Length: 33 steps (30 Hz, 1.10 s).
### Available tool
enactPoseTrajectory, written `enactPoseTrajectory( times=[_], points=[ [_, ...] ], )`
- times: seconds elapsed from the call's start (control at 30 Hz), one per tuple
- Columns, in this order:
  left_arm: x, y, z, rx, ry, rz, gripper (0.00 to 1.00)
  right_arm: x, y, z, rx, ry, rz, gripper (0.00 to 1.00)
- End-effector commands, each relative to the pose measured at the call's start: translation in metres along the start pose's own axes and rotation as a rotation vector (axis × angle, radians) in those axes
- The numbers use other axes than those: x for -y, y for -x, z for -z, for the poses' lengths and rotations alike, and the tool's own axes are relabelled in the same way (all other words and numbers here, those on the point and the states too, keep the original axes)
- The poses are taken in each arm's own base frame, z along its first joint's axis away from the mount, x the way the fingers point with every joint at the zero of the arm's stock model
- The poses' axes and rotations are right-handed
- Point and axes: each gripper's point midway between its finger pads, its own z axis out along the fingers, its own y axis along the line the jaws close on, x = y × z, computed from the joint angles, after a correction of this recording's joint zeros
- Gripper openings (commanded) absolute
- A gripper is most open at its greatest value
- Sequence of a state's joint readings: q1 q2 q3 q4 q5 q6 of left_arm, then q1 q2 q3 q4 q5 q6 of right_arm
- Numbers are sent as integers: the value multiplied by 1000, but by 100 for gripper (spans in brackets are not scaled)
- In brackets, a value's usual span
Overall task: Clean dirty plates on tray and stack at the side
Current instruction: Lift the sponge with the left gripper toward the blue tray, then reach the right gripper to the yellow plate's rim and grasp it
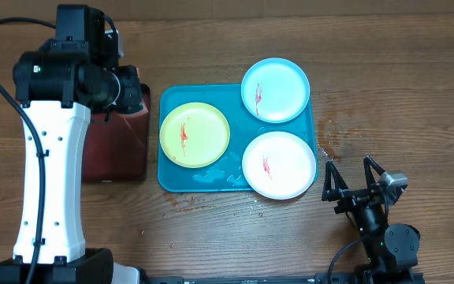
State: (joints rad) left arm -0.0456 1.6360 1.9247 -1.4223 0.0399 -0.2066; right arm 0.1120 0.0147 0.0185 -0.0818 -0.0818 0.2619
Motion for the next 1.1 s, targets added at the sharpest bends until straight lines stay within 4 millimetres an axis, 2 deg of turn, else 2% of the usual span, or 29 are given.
enactPoseTrajectory(
  times=[0.0,0.1,0.2,0.27,0.43,0.6,0.67,0.83,0.97,1.07],
  points=[
    [12,1,15,36,-32,-4,4,2,2,0,19,-10,3,100],
    [13,1,15,36,-35,-9,4,2,7,0,42,-10,0,100],
    [14,1,15,37,-35,-5,4,-16,17,2,74,86,10,100],
    [14,2,15,42,-37,-2,4,-33,32,6,102,160,22,100],
    [16,4,15,52,-42,-14,4,-52,72,13,123,194,29,100],
    [22,-2,15,27,-78,-63,4,-75,116,8,47,219,25,100],
    [23,-3,15,23,-79,-65,4,-85,132,-2,-21,229,13,100],
    [25,-5,15,12,-93,-90,4,-106,150,-38,-236,273,-34,100],
    [37,-8,16,5,-167,-174,4,-115,148,-69,-426,291,-70,100],
    [44,-9,14,-2,-209,-243,4,-123,136,-90,-578,344,-79,100]
  ],
)
